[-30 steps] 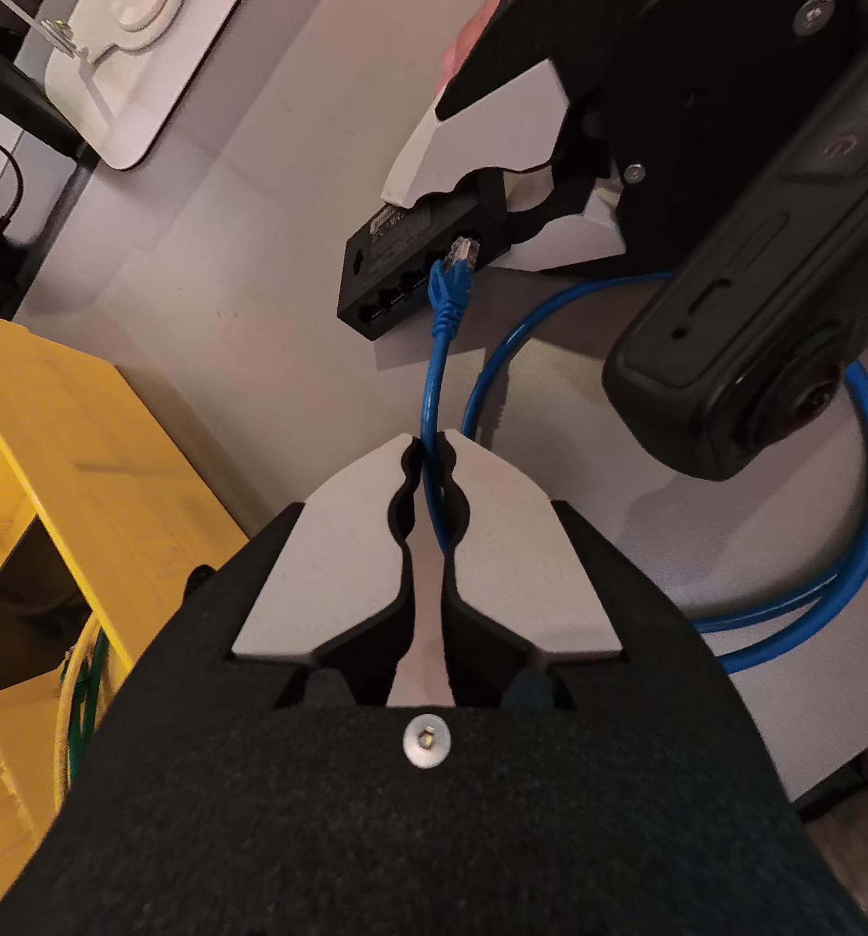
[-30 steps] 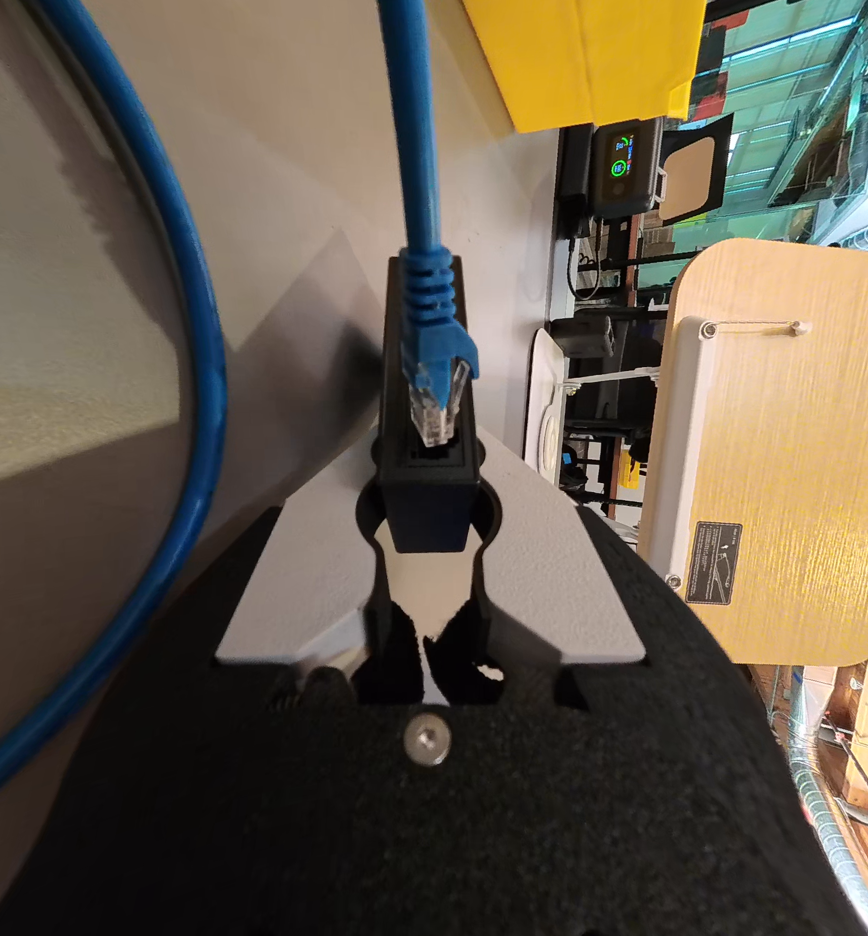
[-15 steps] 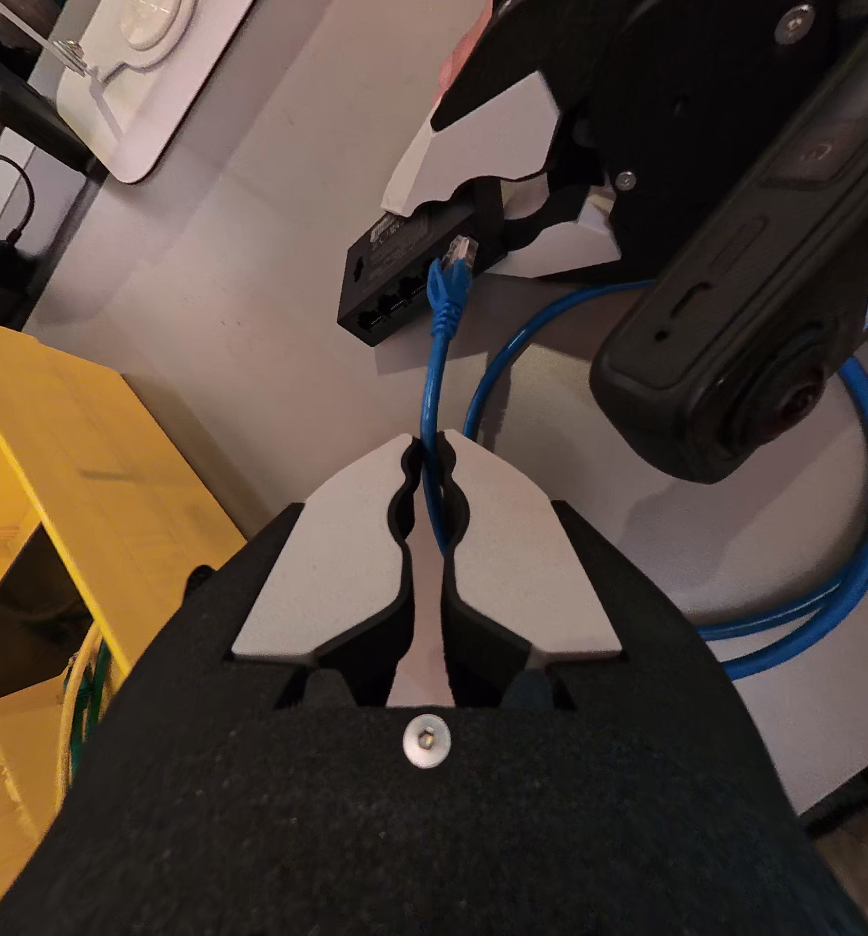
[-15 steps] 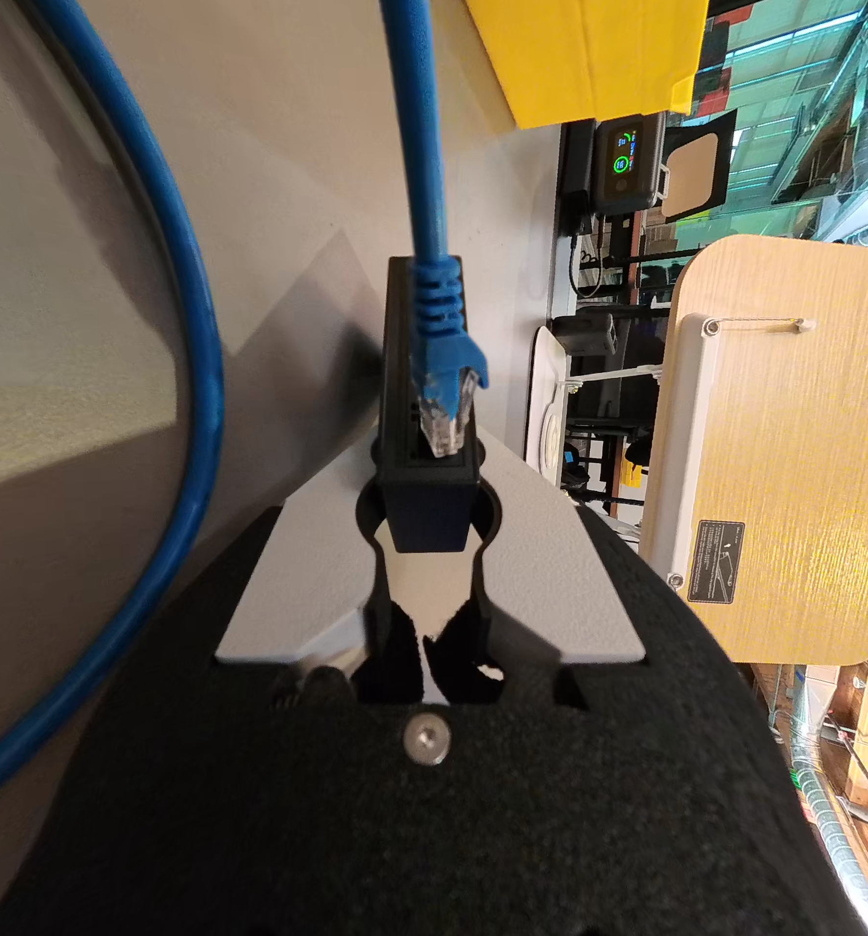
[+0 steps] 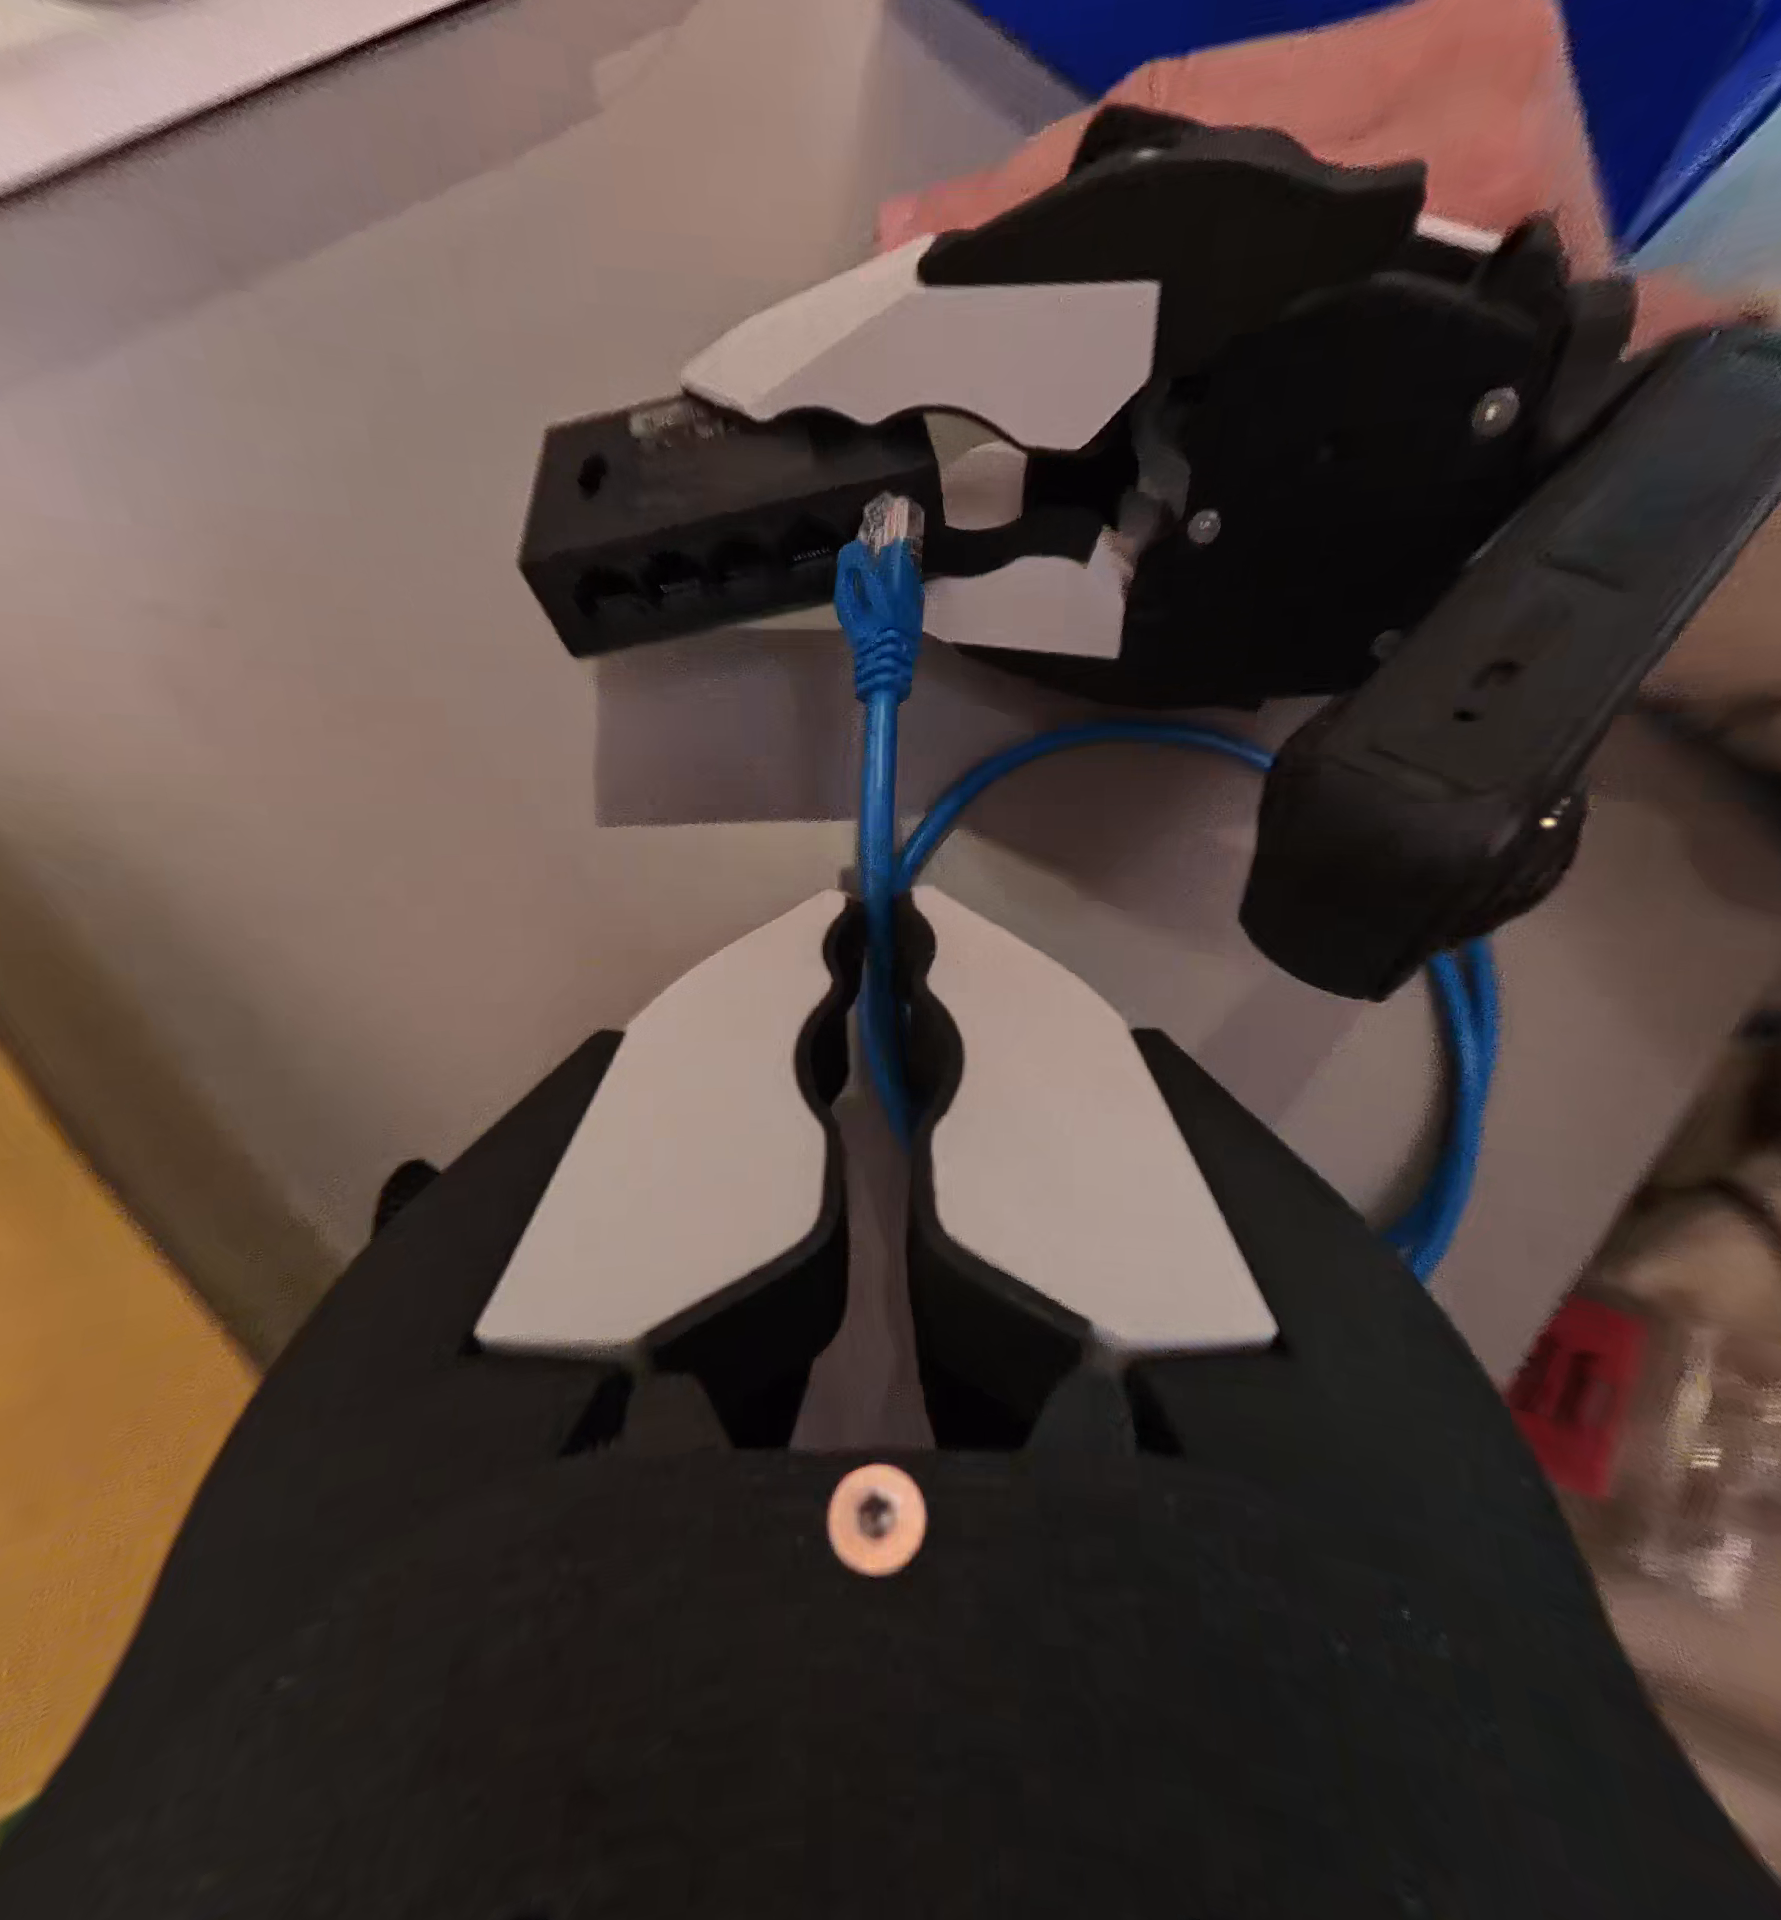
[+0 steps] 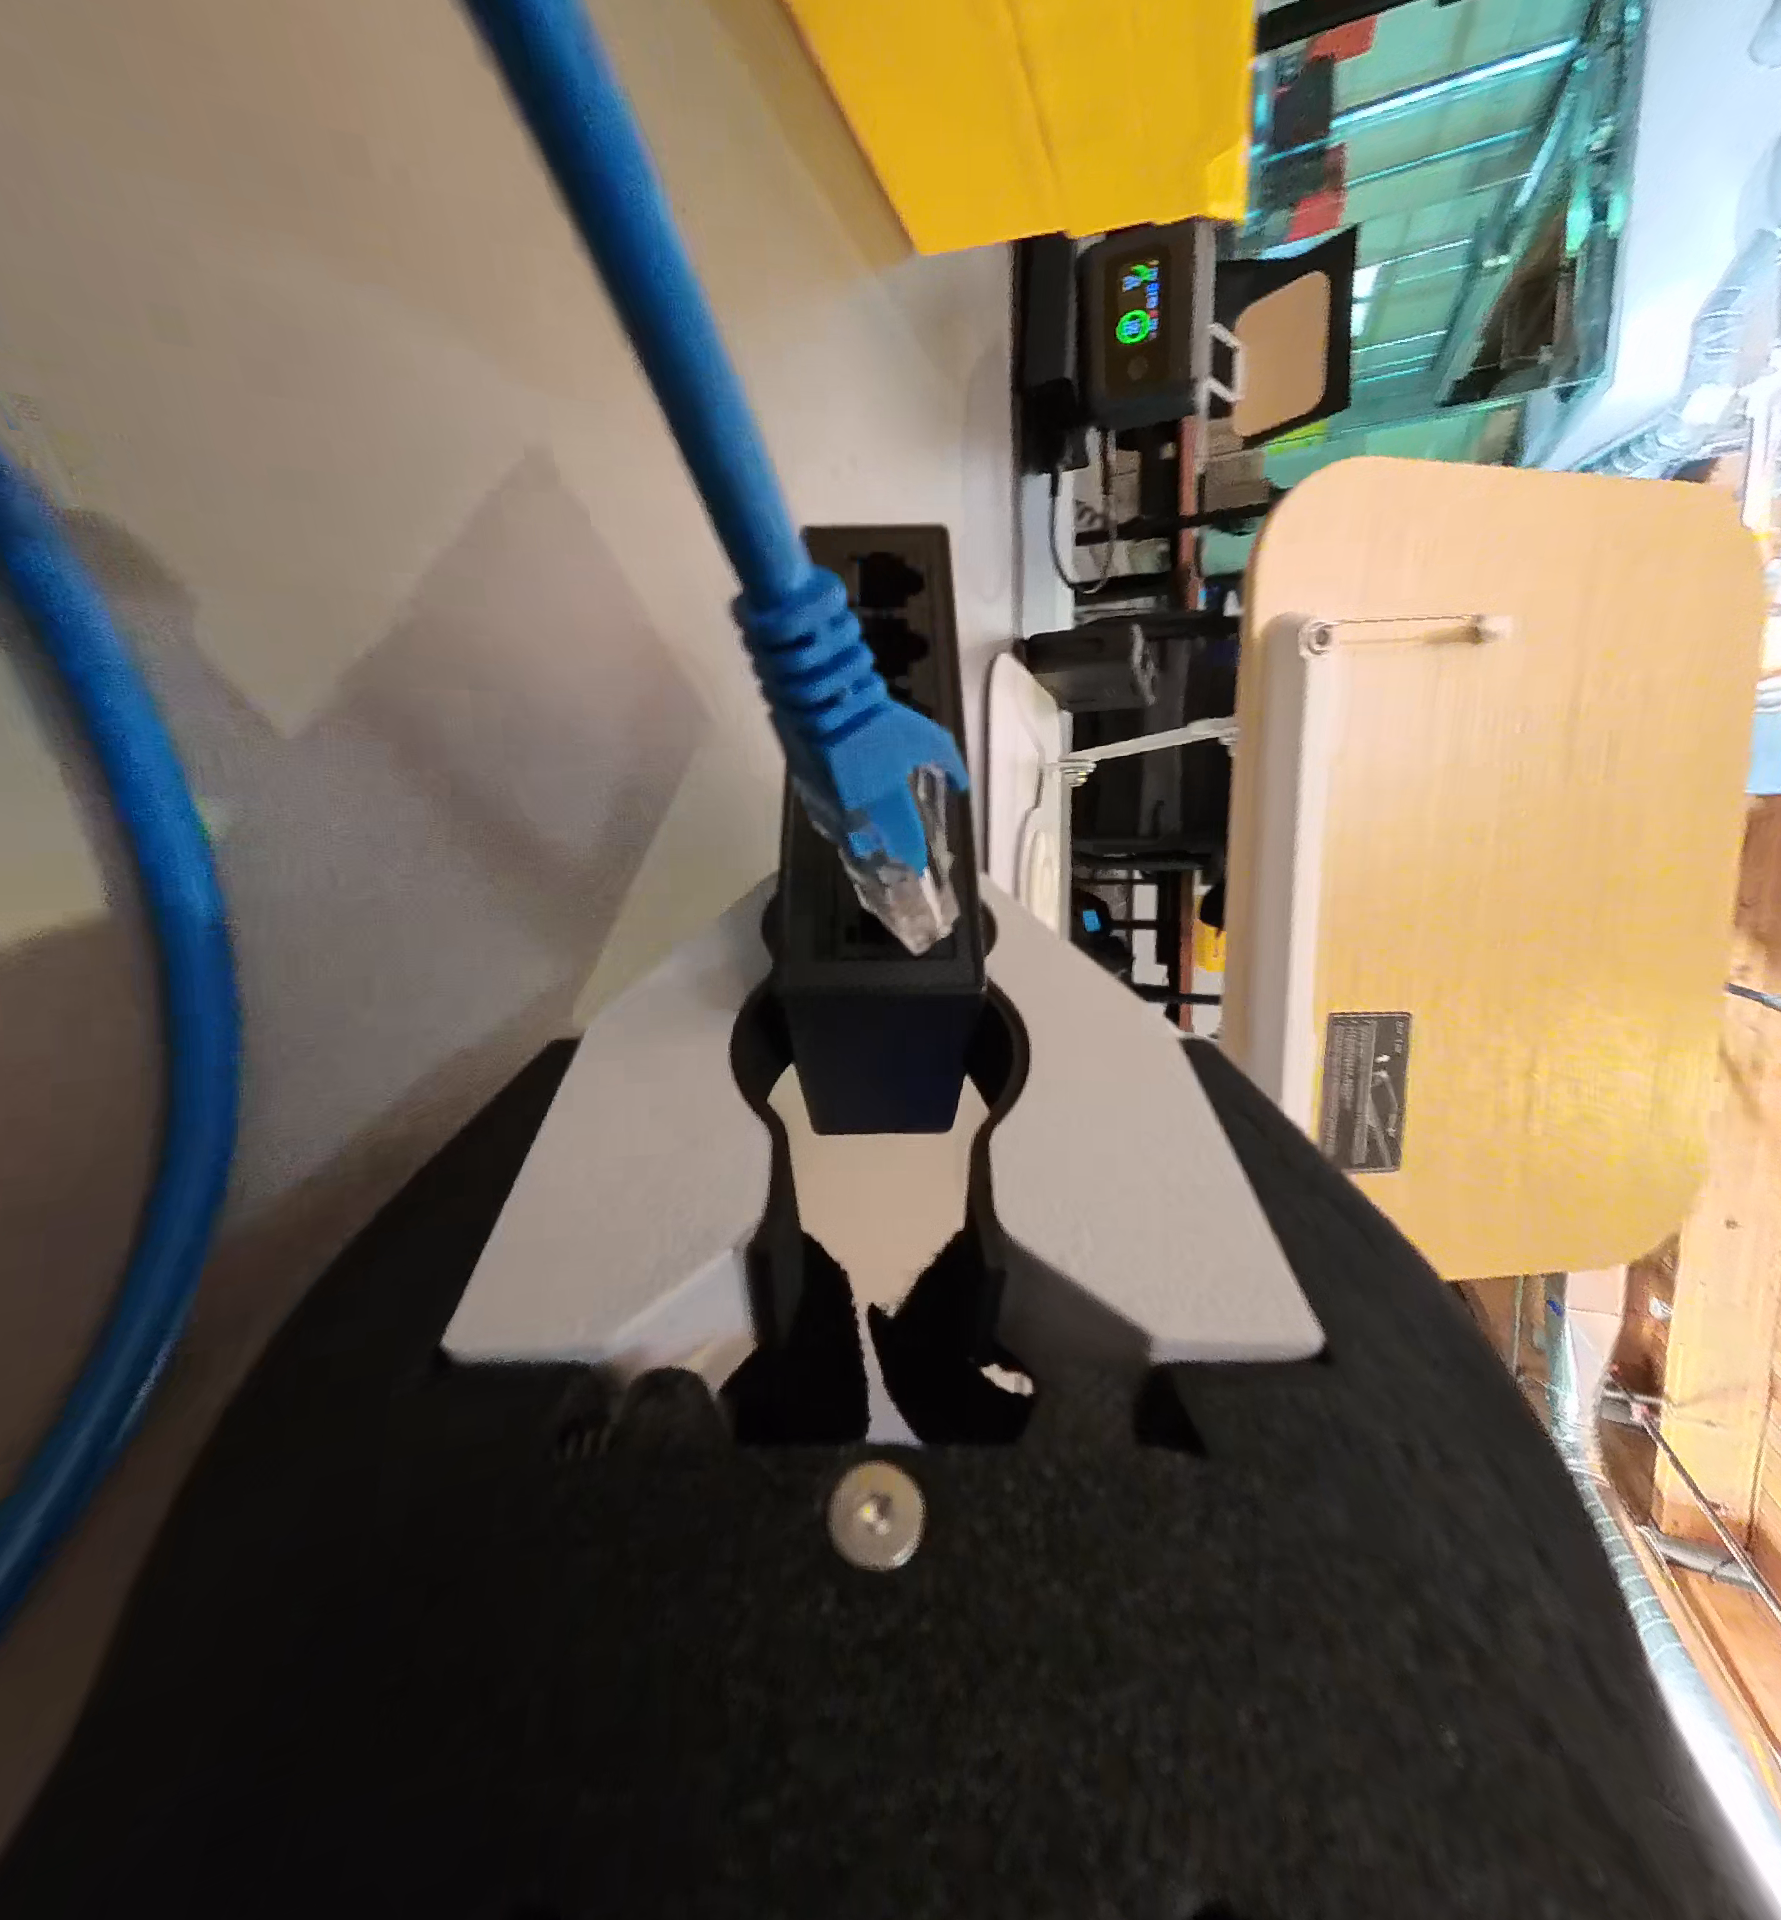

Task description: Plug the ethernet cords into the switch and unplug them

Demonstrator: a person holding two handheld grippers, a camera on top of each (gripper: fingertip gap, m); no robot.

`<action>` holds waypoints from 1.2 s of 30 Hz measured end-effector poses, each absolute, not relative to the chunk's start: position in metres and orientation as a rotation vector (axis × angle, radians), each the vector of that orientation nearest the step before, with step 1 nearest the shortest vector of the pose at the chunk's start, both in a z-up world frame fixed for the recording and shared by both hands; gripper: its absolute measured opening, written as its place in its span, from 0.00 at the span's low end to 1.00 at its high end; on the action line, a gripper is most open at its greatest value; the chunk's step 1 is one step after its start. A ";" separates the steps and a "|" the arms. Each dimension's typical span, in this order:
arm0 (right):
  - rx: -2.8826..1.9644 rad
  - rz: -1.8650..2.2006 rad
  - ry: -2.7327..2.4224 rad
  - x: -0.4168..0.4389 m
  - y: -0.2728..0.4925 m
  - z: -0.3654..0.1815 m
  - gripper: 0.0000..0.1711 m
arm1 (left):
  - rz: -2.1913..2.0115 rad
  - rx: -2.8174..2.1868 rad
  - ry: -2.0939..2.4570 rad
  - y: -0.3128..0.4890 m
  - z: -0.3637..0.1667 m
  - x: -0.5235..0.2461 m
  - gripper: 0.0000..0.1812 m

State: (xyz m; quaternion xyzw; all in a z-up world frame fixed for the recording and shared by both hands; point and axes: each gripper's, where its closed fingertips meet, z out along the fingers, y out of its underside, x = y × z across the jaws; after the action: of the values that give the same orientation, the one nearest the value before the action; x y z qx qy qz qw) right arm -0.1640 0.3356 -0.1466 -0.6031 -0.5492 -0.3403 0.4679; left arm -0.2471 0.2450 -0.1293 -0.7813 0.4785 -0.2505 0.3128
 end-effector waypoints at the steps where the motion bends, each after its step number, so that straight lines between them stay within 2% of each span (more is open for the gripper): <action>1: -1.464 -0.833 -1.328 -0.164 0.336 -0.141 0.16 | -0.761 -2.082 1.226 0.243 -0.130 -0.245 0.03; 6: -1.375 -0.808 -1.268 -0.171 0.332 -0.117 0.16 | -1.270 -2.157 1.039 0.233 -0.137 -0.232 0.03; 10: -1.357 -0.792 -1.237 -0.166 0.333 -0.104 0.16 | -1.680 -2.094 0.840 0.229 -0.117 -0.228 0.03; 16: -1.391 -0.571 -1.130 -0.174 0.324 -0.082 0.16 | -1.777 -1.925 0.842 0.224 -0.099 -0.221 0.03; 21: -1.412 -0.437 -1.094 -0.187 0.316 -0.072 0.16 | -2.040 -1.756 0.770 0.213 -0.074 -0.211 0.04; 24: -1.391 -0.481 -1.120 -0.190 0.314 -0.071 0.15 | -1.939 -1.794 0.886 0.206 -0.082 -0.205 0.03; 33: -1.374 -0.725 -1.252 -0.177 0.322 -0.093 0.16 | -1.081 -2.019 1.190 0.231 -0.096 -0.241 0.03; 36: -1.325 -0.779 -1.324 -0.191 0.316 -0.101 0.16 | -0.960 -2.096 1.244 0.230 -0.102 -0.244 0.03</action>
State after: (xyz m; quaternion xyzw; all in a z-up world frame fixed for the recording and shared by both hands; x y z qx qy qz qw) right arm -0.1911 0.3162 -0.1010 -0.5544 -0.5543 -0.3262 0.5282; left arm -0.2439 0.2300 -0.1024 -0.7731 0.4587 -0.3541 0.2580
